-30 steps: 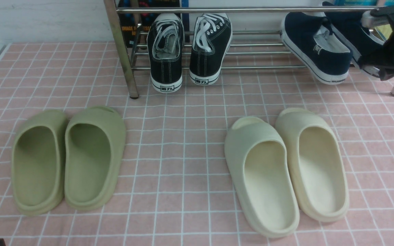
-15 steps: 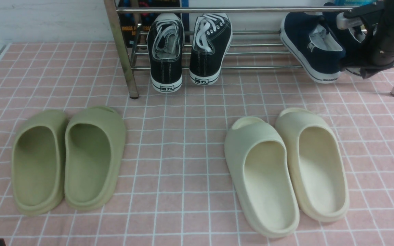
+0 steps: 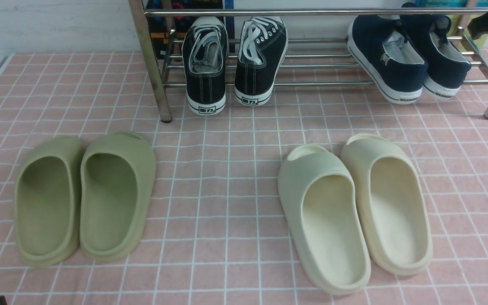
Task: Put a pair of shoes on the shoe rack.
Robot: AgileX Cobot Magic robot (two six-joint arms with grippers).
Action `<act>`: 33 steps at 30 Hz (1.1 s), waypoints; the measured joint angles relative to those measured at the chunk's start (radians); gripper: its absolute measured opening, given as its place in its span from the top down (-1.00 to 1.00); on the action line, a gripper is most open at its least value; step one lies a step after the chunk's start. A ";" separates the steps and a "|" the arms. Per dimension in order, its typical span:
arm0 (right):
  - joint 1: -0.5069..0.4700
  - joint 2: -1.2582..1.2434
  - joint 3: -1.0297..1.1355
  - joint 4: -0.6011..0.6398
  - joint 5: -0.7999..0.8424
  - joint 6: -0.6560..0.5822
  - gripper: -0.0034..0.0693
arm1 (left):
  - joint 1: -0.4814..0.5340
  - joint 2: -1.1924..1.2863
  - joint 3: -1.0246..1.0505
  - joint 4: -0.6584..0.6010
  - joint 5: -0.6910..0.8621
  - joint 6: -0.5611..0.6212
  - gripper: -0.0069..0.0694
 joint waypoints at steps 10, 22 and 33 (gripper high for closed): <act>0.000 -0.653 0.540 0.195 -0.250 -0.071 0.92 | 0.000 0.000 0.000 0.000 0.000 0.000 0.19; 0.000 -1.164 0.815 0.332 -0.278 -0.095 0.96 | 0.000 0.000 0.000 0.001 0.000 0.000 0.19; 0.000 -1.311 0.849 0.363 -0.157 -0.093 0.96 | 0.000 0.000 0.000 0.001 0.001 0.000 0.19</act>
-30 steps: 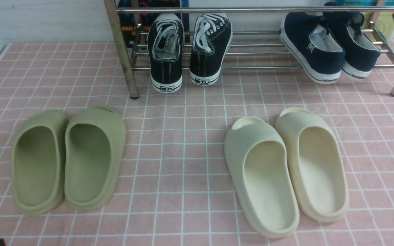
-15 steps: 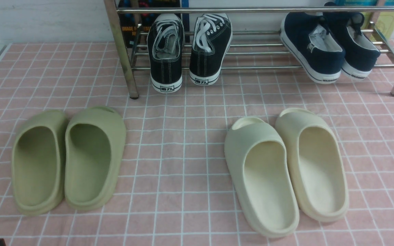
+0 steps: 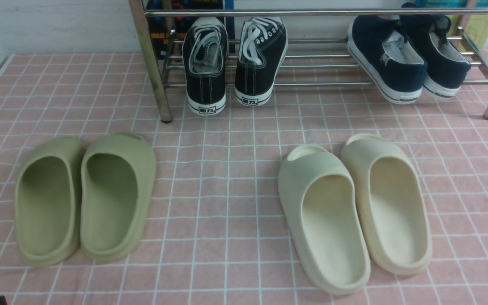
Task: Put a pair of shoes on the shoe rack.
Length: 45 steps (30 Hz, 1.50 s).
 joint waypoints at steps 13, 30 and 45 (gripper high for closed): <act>0.000 -0.074 0.395 -0.101 -0.463 0.010 0.96 | 0.000 0.000 0.000 0.000 0.000 0.000 0.19; -0.076 -0.430 0.990 -0.241 -0.671 0.185 0.96 | 0.000 0.000 0.000 0.000 0.000 0.000 0.19; -0.076 -0.430 0.984 -0.242 -0.591 0.185 0.95 | 0.000 0.000 0.000 0.000 0.000 0.000 0.19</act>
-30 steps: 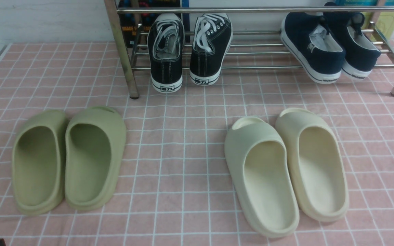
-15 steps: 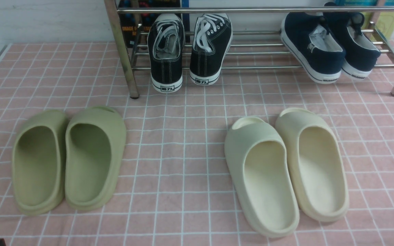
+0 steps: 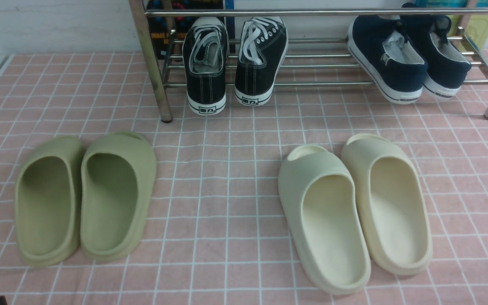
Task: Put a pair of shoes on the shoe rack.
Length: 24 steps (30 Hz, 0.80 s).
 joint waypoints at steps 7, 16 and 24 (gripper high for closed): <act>0.000 0.000 0.000 0.000 0.000 0.000 0.95 | 0.000 0.000 0.000 0.000 0.000 0.000 0.19; 0.000 0.000 0.000 0.000 0.000 0.000 0.92 | 0.000 0.000 0.000 0.000 0.000 0.000 0.19; 0.000 0.000 0.000 0.000 0.000 0.000 0.91 | 0.000 0.000 0.000 0.000 0.000 0.000 0.19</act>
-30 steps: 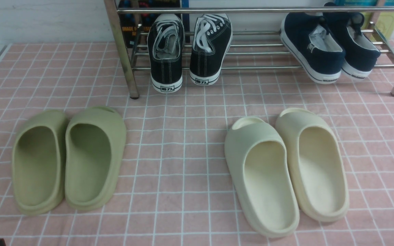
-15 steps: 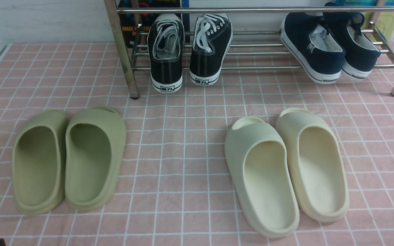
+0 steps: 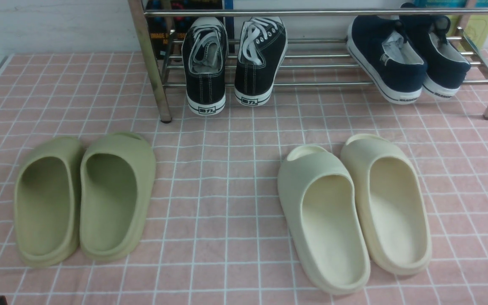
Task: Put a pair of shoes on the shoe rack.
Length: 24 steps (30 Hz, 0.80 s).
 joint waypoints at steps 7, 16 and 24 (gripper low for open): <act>0.000 0.000 0.000 0.000 0.000 0.000 0.90 | 0.000 0.000 0.000 0.000 0.000 0.000 0.19; 0.000 0.000 0.000 -0.001 0.000 0.000 0.86 | 0.000 0.000 0.000 0.000 0.000 0.000 0.19; 0.000 0.000 0.000 -0.001 0.000 0.000 0.83 | 0.000 0.000 0.000 0.000 0.000 0.000 0.19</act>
